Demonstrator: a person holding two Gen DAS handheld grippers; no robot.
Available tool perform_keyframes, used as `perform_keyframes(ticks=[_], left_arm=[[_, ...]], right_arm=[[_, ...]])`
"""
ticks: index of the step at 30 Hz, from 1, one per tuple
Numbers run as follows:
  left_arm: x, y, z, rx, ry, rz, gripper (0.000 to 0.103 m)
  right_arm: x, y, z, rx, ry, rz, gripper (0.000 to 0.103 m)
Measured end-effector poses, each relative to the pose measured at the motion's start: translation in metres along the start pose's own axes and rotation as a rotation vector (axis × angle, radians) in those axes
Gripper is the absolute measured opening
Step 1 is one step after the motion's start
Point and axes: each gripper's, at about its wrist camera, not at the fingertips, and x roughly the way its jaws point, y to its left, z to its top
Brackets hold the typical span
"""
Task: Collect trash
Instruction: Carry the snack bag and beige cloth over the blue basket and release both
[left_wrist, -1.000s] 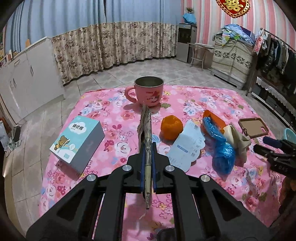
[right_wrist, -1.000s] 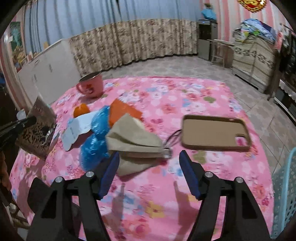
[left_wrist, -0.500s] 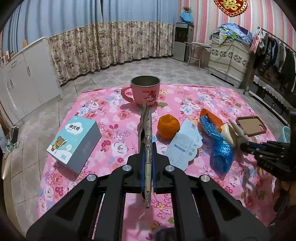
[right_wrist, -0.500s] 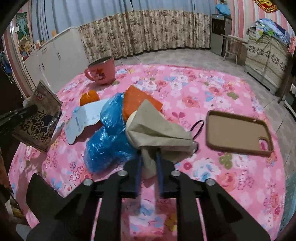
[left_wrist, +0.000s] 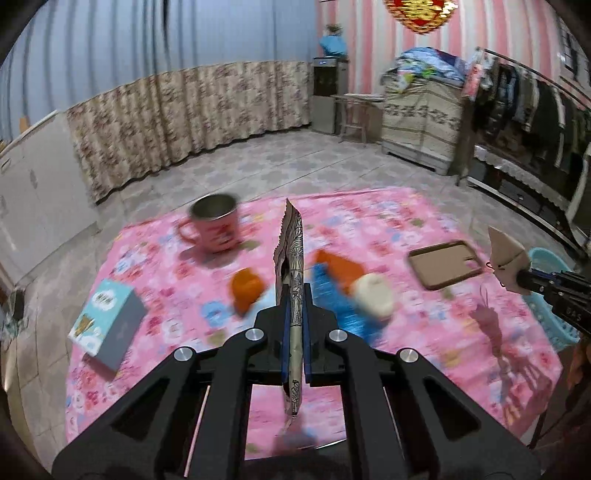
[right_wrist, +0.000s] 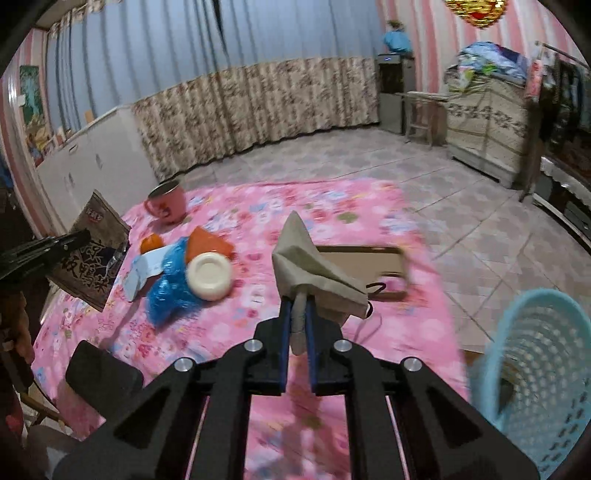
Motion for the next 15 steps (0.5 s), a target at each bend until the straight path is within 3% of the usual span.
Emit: perform_keyframes(ticks=[8,15], left_arm=[[0.001,-0.105,0.018,0.1,-0.042,-0.127,0.004],[0.011,-0.197,0.017,0.152,-0.032,-0.273,0.004]], right_arm=[[-0.06,-0.082,-0.017,0.106,-0.048,-0.121,0.008],[-0.084,-0.136,-0.038,0.192,-0.058,-0.2,0.008]])
